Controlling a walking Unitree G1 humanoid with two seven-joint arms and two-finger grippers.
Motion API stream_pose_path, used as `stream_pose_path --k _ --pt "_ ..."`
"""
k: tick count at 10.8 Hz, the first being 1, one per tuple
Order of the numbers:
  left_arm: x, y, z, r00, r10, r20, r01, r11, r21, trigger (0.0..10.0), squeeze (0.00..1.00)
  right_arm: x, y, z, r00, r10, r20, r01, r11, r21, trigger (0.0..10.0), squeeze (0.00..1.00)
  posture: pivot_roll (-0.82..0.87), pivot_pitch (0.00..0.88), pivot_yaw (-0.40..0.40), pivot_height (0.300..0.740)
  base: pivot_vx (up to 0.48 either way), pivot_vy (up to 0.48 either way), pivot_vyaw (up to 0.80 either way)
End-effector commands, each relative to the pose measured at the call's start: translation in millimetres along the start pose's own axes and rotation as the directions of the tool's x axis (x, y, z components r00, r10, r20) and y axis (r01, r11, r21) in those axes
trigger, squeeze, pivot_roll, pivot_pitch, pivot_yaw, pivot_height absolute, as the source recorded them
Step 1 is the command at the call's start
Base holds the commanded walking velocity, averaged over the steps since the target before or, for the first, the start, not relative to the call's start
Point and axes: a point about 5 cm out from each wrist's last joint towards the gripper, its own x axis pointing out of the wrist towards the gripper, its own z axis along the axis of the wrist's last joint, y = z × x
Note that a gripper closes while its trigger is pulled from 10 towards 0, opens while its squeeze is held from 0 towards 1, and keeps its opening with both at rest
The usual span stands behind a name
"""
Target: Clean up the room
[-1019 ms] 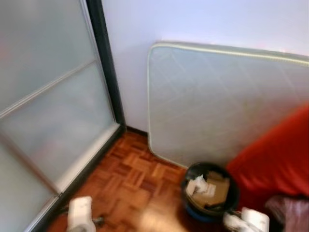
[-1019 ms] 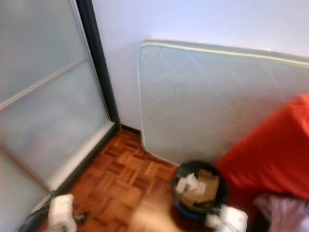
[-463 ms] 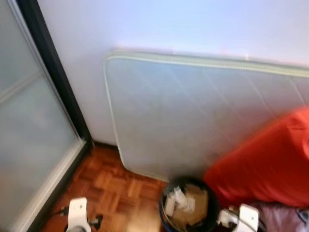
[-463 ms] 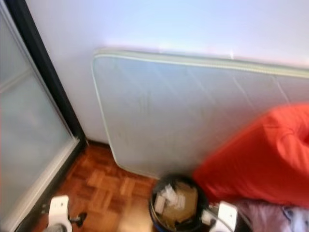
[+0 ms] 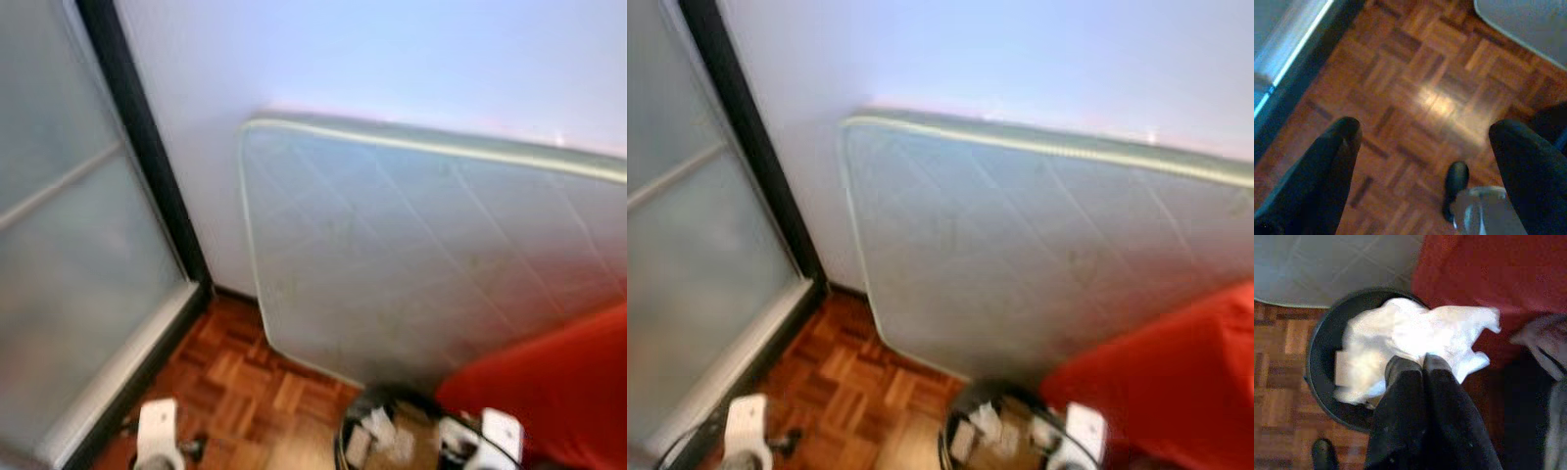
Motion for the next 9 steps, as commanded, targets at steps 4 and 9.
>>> stream_pose_path --k 4,9 --pt "2.2 -11.2 10 0.998 -0.044 0.038 0.043 0.999 0.03 10.0 0.0 -3.0 -10.7 -1 0.999 0.018 0.052 -0.017 1.0 -0.015 10.0 0.0 0.08 0.0 0.027 0.74 0.0 0.0 0.0" --pt "3.2 -17.2 15 0.997 -0.057 0.049 0.054 0.997 0.051 10.0 0.0 1.2 5.2 25 0.98 0.12 0.161 -0.121 0.993 -0.008 10.0 0.0 0.08 0.0 0.036 0.74 0.0 0.0 0.0"
